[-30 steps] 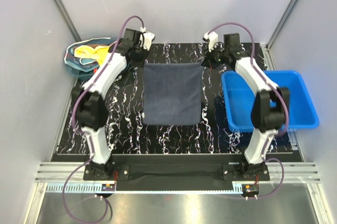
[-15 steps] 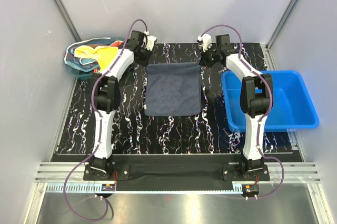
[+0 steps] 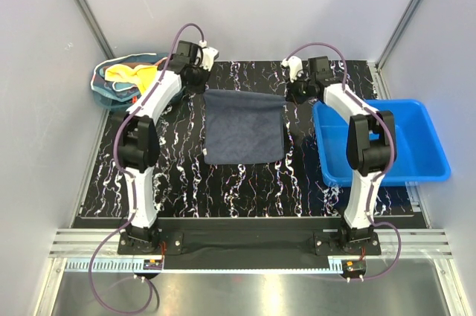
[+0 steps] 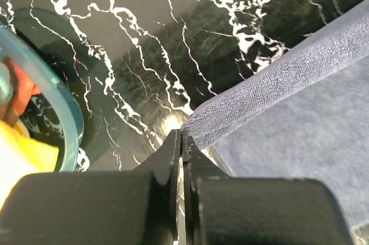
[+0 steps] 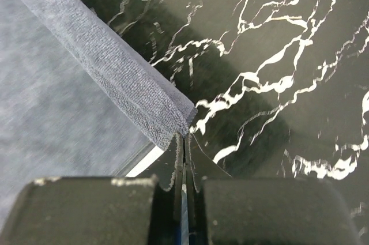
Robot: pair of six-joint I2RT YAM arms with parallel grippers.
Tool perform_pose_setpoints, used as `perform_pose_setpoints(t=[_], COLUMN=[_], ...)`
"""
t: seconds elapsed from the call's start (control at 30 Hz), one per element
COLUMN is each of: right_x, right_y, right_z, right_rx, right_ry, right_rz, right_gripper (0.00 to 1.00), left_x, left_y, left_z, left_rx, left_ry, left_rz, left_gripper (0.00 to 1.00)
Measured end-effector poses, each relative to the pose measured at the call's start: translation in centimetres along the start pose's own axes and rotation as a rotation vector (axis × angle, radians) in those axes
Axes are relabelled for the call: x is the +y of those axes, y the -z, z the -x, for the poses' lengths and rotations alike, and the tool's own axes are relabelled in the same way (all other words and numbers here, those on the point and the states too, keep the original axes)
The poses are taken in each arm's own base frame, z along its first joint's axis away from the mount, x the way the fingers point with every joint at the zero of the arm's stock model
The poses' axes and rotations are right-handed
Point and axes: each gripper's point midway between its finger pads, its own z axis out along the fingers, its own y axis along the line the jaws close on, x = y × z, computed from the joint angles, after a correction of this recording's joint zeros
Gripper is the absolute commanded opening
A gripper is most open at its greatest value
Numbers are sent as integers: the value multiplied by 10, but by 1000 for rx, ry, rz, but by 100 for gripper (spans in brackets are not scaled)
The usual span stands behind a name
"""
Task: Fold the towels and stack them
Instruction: Fold the towel
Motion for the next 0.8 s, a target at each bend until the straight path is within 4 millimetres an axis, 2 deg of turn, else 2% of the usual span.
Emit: perform_pose_setpoints(t=[0.13,0.23,0.33,0.53,0.8], right_x=[11,20,34,60,87], right_y=[22,31,34,34,55], right_z=[4,5,-6,-32,-38], right_rx=[-15,-22,-1,79,95], right_ry=[-1,-5,-18,-67,-101], right_rz=[-5,6,25,61,71], right_gripper=[0,0,0,0,0], left_x=[-7,-15,-27,-42,-54], left_y=[12,15,17,25,53], left_z=[-12,-33,-55,-66,-90], left_rx=[20,63,119,150,180], left_ry=[4,17,26,45,101], left_rz=[-9,-25,-39,-53,-55], left_gripper=[0,0,0,0,0])
